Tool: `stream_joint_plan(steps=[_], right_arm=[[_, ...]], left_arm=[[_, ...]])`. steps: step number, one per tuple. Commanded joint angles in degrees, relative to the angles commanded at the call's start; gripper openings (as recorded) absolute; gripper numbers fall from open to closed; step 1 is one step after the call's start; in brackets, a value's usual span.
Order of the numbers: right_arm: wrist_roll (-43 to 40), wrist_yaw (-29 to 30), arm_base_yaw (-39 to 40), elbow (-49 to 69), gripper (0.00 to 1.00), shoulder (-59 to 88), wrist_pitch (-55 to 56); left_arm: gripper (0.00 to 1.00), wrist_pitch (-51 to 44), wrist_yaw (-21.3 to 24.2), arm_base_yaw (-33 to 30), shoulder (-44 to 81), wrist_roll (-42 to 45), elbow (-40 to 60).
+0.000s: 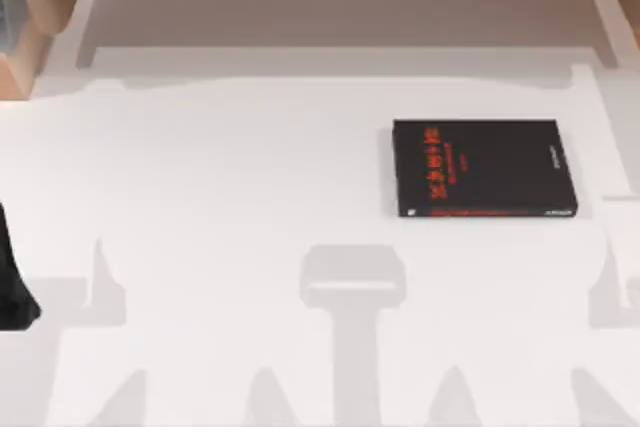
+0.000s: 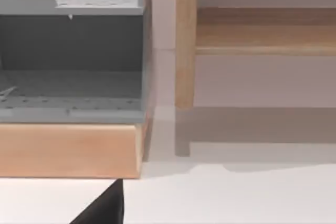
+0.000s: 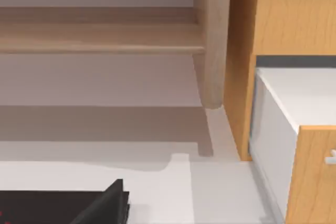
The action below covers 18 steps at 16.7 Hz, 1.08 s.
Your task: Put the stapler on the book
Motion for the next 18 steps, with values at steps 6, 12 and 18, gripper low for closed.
stream_joint_plan(steps=[6,12,18], right_arm=[[-1.1,-0.1,-0.7,4.9,1.00,4.8,-2.9],[-5.8,-0.4,-3.9,25.9,1.00,25.5,-15.3],[-12.9,-0.9,-8.6,57.6,1.00,56.7,-33.8]], left_arm=[[1.00,0.0,0.0,0.0,0.0,0.0,0.0],[1.00,0.0,0.0,0.0,0.0,0.0,0.0],[1.00,0.0,0.0,0.0,0.0,0.0,0.0]])
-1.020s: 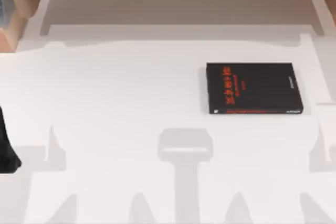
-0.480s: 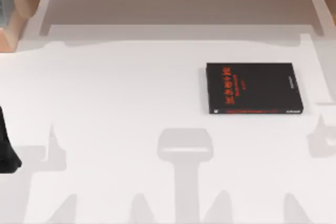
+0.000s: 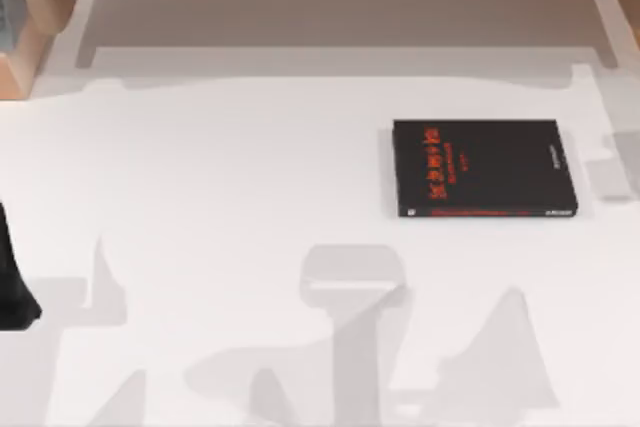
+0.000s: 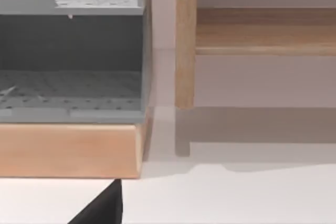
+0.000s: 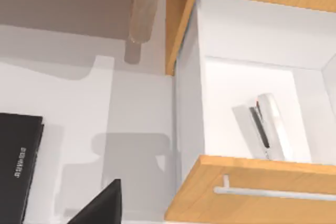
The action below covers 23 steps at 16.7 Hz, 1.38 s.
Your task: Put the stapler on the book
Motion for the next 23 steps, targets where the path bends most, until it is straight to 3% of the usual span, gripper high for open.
stream_joint_plan(steps=[14,19,23], right_arm=[[-17.8,-1.4,-11.4,77.4,1.00,76.9,-43.4],[-21.4,-1.9,-13.2,94.3,1.00,93.2,-52.0],[-22.4,-2.1,-13.3,99.3,1.00,97.7,-54.1]], left_arm=[[1.00,0.0,0.0,0.0,0.0,0.0,0.0],[1.00,0.0,0.0,0.0,0.0,0.0,0.0],[1.00,0.0,0.0,0.0,0.0,0.0,0.0]])
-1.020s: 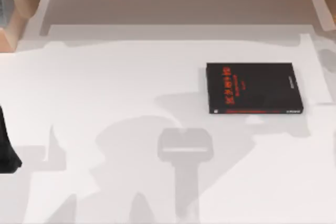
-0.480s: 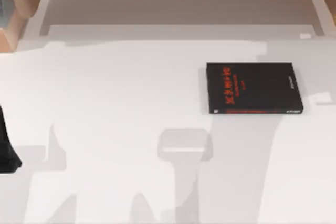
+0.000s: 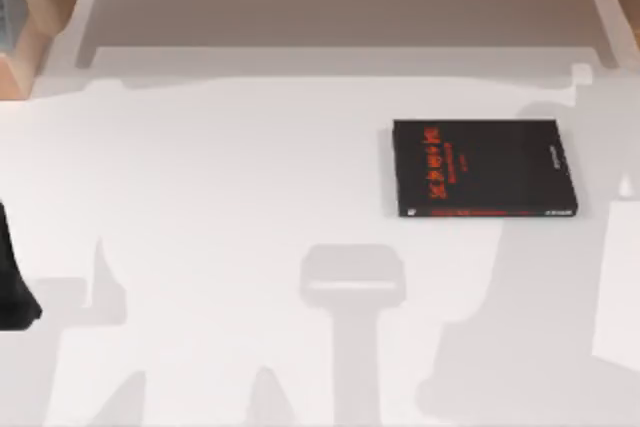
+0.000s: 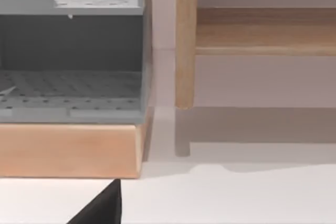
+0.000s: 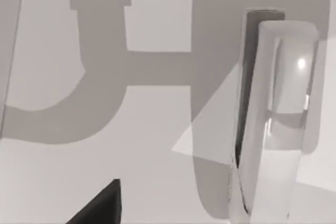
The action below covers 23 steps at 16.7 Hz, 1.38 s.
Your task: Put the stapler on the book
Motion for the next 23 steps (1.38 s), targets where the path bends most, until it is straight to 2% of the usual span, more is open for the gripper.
stream_joint_plan(steps=[10,23], right_arm=[[0.3,0.1,0.3,3.3,1.00,1.7,-1.5],[-0.1,0.3,-0.1,29.8,1.00,15.6,-14.2]], left_arm=[[1.00,0.0,0.0,0.0,0.0,0.0,0.0],[1.00,0.0,0.0,0.0,0.0,0.0,0.0]])
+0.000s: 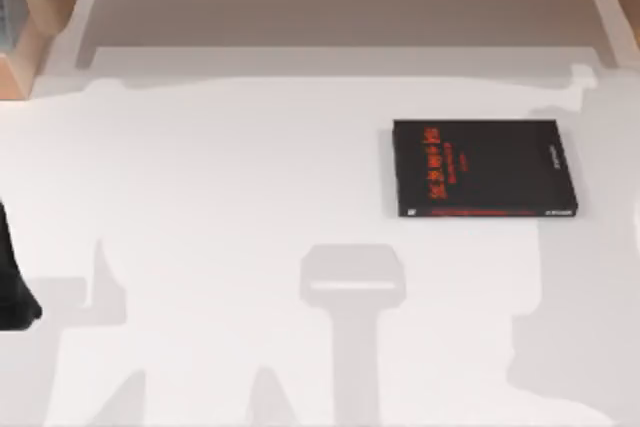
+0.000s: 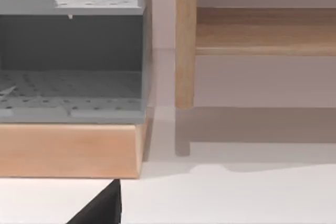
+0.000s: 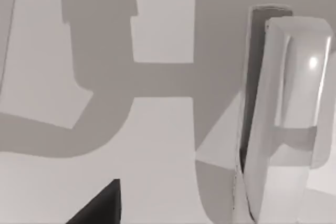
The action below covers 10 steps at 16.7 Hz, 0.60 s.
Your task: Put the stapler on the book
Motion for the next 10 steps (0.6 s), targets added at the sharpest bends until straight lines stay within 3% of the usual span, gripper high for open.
stream_joint_plan(steps=[10], right_arm=[[0.5,0.1,0.4,5.9,1.00,7.3,1.5]], left_arm=[[1.00,0.0,0.0,0.0,0.0,0.0,0.0]])
